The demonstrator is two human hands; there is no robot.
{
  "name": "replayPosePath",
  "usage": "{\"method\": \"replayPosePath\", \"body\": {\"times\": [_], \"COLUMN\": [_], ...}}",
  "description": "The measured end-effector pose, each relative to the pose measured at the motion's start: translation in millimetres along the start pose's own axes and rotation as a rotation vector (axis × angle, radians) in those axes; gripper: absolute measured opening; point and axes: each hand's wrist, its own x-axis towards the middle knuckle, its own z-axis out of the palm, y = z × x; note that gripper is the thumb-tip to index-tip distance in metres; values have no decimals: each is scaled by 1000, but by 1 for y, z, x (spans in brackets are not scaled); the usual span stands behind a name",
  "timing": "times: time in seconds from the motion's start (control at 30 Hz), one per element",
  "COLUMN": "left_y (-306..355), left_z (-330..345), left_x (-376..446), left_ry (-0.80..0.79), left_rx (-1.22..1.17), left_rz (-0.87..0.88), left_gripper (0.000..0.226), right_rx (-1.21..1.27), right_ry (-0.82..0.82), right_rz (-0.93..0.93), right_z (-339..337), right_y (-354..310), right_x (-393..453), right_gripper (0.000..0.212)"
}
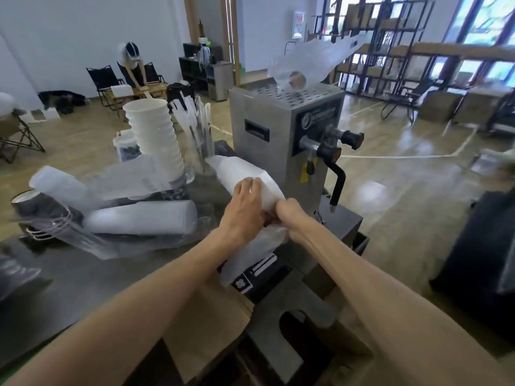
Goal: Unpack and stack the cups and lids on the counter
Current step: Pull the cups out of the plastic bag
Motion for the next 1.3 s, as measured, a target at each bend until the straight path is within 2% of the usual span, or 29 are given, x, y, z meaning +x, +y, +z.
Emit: {"method": "replayPosePath", "body": {"times": [0.1, 0.3, 0.43, 0.6, 0.7, 0.77, 1.0, 1.13, 1.3], "left_y": [-26, -65, -73, -72, -63, -53, -24, -23, -37], "left_z": [11, 26, 33, 36, 31, 26, 3, -21, -76], "left_x": [9, 19, 16, 9, -4, -19, -103, -165, -250], "left_ry": [-9, -30, -28, -26, -12, 13, 42, 122, 163], "left_rx": [16, -34, -78, -93, -114, -119, -15, 74, 267], "left_rz": [-63, -216, -271, -273, -278, -270, -209, -223, -326], "left_gripper": [66, 60, 60, 70, 68, 68, 61, 48, 36], "right_rx": [-44, -117, -188, -316, -384, -446, -697, -657, -623], "right_ry": [-9, -33, -23, -17, 17, 55, 33, -87, -350], "right_rz": [2, -36, -70, -150, -241, -324, -780, -1101, -1274], "right_z": [24, 65, 78, 76, 71, 64, 38, 44, 97], "right_y": [2, 15, 37, 31, 34, 36, 60, 65, 73], "right_x": [26, 66, 106, 79, 64, 48, -25, -72, -139], "right_gripper": [29, 39, 60, 53, 97, 109, 69, 52, 46]}}
